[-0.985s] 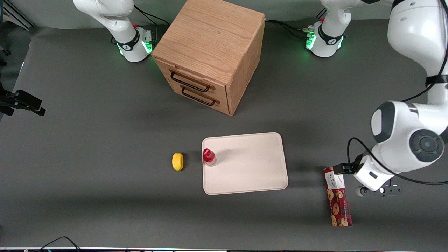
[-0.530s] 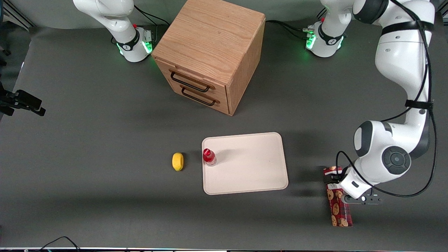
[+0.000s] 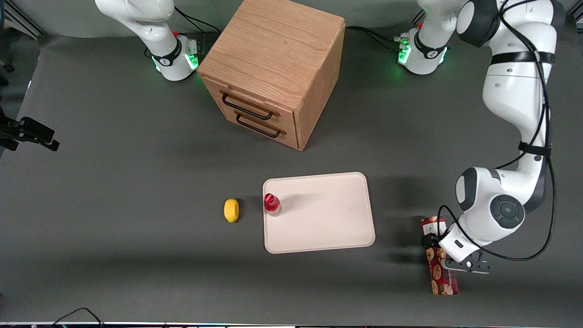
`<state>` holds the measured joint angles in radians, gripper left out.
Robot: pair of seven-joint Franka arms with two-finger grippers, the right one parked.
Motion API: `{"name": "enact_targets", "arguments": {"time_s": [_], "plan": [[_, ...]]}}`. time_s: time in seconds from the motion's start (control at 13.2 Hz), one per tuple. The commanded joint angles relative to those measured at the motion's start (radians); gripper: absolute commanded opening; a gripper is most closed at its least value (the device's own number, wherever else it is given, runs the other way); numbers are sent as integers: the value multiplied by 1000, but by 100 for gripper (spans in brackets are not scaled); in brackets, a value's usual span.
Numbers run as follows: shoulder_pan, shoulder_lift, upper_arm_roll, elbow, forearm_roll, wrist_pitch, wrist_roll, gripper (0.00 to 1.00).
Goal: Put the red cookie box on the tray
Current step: 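Lower the open left gripper onto the red plaid shortbread box and close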
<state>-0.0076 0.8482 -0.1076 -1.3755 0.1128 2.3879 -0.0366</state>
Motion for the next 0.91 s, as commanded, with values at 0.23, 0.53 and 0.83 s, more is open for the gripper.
{"name": "enact_targets", "arguments": {"time_s": [0.23,0.53,0.83], "plan": [[-5,49,3,35,10,36,11,88],[-6,46,3,35,11,22,11,0],[-6,37,3,35,10,11,9,0]]}}
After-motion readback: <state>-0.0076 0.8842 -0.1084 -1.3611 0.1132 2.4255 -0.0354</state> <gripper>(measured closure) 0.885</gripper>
